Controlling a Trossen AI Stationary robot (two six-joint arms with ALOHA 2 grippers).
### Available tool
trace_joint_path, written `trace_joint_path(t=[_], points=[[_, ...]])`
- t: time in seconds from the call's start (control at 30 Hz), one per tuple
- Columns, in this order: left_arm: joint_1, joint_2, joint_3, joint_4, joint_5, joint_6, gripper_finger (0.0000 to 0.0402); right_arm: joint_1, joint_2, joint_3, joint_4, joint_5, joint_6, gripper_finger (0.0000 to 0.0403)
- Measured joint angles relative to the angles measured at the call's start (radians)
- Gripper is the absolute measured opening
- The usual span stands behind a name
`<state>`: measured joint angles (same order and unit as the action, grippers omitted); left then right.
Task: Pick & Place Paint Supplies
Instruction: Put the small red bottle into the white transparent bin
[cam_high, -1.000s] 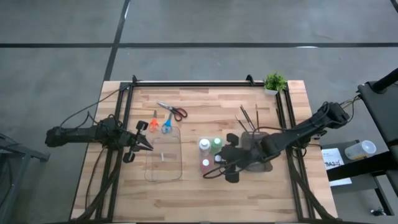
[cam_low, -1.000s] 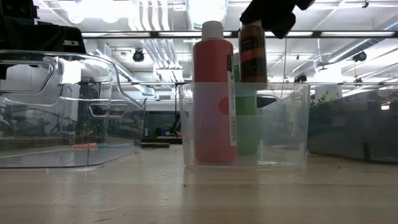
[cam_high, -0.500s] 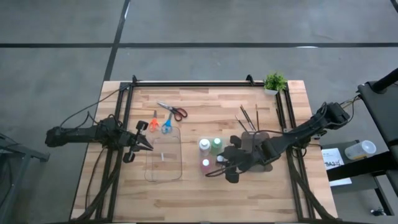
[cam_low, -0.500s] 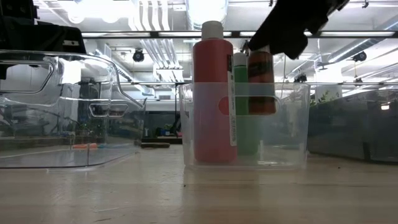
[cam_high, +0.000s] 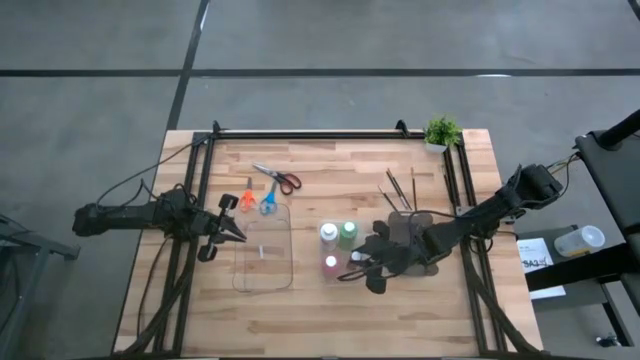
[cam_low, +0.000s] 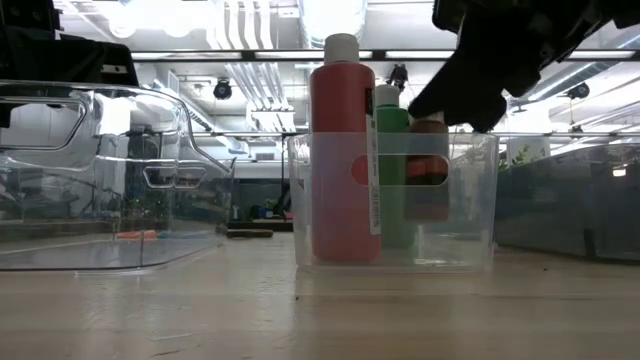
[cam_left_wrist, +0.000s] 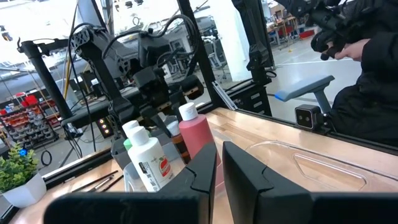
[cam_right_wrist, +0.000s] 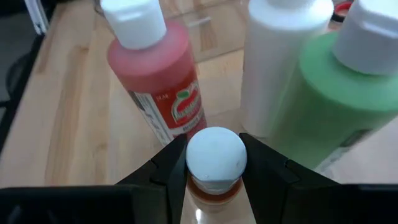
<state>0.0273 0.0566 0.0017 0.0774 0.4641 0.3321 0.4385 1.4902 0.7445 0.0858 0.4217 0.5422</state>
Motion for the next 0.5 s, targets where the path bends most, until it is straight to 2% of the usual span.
trace_joint_path(t=[0.1, 0.5], points=[[0.000, 0.000, 0.000, 0.000, 0.000, 0.000, 0.0036, 0.000, 0.000, -0.014, 0.044, -0.007, 0.001, 0.0124], [0.000, 0.000, 0.000, 0.000, 0.000, 0.000, 0.0036, -0.011, 0.034, 0.009, 0.024, -0.042, 0.001, 0.0124]])
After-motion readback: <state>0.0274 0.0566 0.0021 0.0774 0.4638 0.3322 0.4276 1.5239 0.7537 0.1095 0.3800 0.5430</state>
